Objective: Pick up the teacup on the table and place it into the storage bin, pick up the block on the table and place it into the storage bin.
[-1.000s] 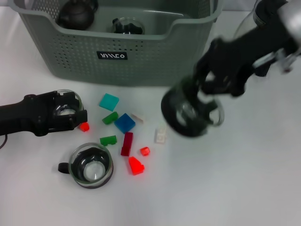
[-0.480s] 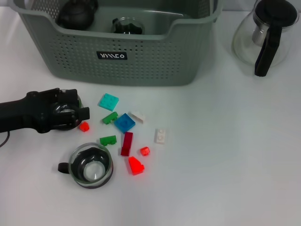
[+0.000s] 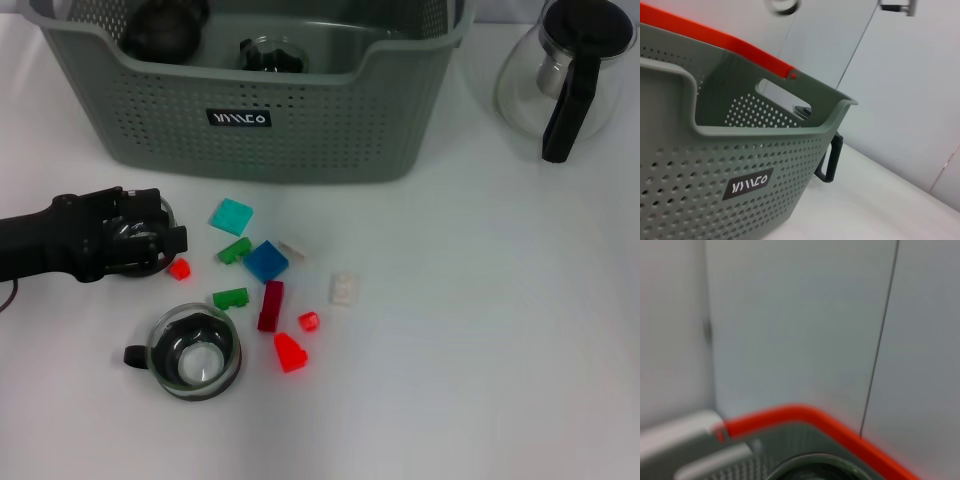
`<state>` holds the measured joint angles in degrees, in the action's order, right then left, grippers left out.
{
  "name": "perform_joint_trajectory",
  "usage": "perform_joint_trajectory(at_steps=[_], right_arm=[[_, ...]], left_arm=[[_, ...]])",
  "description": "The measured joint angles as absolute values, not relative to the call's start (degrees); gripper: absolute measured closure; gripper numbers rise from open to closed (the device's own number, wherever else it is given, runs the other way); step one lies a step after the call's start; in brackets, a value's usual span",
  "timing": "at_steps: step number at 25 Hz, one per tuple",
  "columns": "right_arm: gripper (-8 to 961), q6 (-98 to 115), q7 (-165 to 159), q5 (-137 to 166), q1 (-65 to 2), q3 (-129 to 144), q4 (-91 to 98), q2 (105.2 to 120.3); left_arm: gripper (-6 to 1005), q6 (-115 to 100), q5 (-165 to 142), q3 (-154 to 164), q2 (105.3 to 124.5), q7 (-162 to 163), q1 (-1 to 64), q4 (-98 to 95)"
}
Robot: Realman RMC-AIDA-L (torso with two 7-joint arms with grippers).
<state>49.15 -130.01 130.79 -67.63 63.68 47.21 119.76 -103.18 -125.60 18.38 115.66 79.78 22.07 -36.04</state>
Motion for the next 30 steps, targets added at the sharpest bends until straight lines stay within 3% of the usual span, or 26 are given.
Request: perform_joint_trajectory(at_steps=[5, 9, 30], right_arm=[[896, 38.73, -132.16, 141.61, -76.46, 69.18, 32.18, 120.50], [896, 33.80, -132.18, 142.79, -78.15, 72.81, 26.43, 120.59], [896, 33.88, -132.30, 144.41, -77.19, 76.55, 19.60, 120.41]], left_arm=[[156, -103.18, -125.59, 18.37, 115.74, 79.80, 22.06, -36.04], [156, -103.18, -125.59, 18.37, 115.75, 79.80, 22.08, -36.04], [157, -103.09, -126.02, 18.37, 116.17, 79.51, 21.90, -36.03]])
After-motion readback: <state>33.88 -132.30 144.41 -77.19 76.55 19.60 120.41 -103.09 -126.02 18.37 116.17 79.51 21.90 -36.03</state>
